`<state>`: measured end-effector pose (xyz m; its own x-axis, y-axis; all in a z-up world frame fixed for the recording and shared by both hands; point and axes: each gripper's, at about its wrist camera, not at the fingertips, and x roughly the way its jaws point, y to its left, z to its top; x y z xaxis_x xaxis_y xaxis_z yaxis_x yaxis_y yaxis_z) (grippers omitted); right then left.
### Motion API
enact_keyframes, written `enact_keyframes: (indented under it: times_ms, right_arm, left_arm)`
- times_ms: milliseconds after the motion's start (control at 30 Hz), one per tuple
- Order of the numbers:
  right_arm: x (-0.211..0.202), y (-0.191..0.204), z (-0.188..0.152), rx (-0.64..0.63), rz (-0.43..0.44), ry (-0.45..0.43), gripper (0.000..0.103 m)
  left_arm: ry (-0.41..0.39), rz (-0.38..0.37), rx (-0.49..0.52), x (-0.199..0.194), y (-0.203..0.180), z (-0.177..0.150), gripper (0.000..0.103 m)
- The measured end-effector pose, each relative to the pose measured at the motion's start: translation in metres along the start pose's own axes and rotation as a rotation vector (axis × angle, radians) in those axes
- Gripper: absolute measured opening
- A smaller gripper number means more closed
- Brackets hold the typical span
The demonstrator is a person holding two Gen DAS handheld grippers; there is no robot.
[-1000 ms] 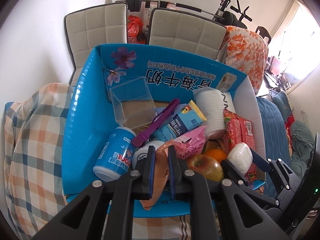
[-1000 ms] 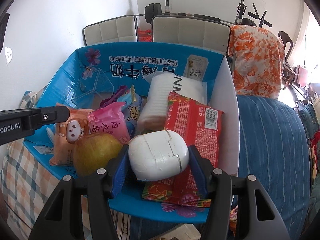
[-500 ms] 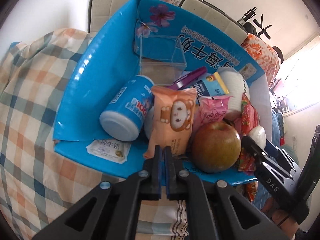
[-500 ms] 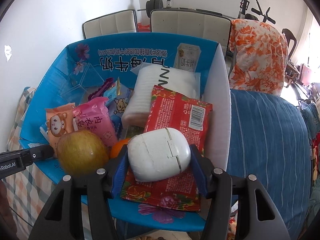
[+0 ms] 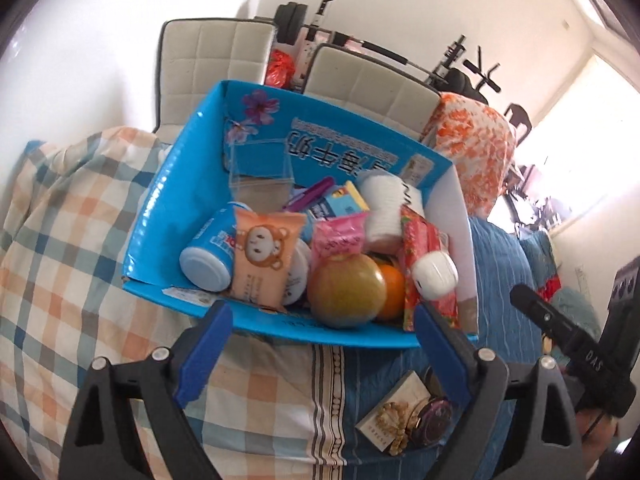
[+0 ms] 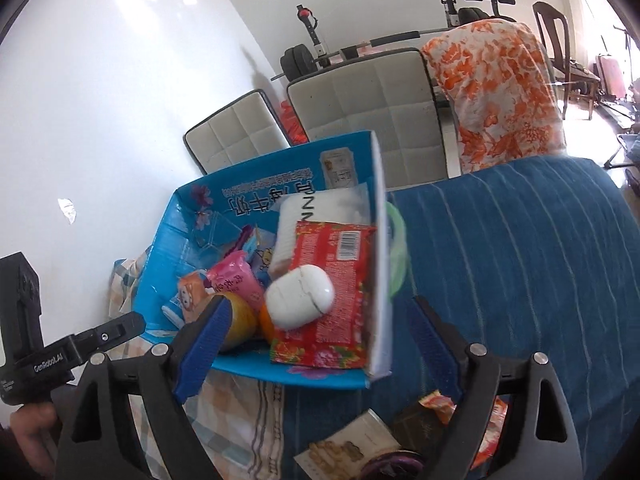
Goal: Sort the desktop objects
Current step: 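Grasp the wooden bead bracelet with the left tool while the right tool grasps the purple compact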
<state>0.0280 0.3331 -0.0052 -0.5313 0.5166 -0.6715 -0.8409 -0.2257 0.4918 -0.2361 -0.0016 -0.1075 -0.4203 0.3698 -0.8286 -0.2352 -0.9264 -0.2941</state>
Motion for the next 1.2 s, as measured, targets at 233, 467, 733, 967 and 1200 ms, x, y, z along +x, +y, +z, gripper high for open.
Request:
enact_keyframes:
  times_ms: [233, 467, 733, 967, 1200]
  right_arm:
    - [-0.030, -0.065, -0.058, 0.029, -0.153, 0.103, 0.091]
    - [-0.034, -0.091, -0.122, 0.085, -0.161, 0.221, 0.091]
    - [0.010, -0.067, -0.148, -0.019, -0.153, 0.314, 0.091]
    - [0.051, -0.057, -0.160, -0.051, -0.117, 0.395, 0.093]
    - [0.050, -0.045, -0.165, -0.166, -0.168, 0.356, 0.078]
  left_arm:
    - [0.217, 0.018, 0.279, 0.054, -0.091, -0.093, 0.093]
    - [0.363, 0.087, 0.261, 0.129, -0.106, -0.140, 0.072]
    - [0.353, 0.061, 0.167, 0.106, -0.080, -0.146, 0.008]
    - [0.332, 0.074, 0.104, 0.069, -0.066, -0.147, 0.008]
    - [0.332, 0.068, 0.099, 0.032, -0.050, -0.149, 0.008]
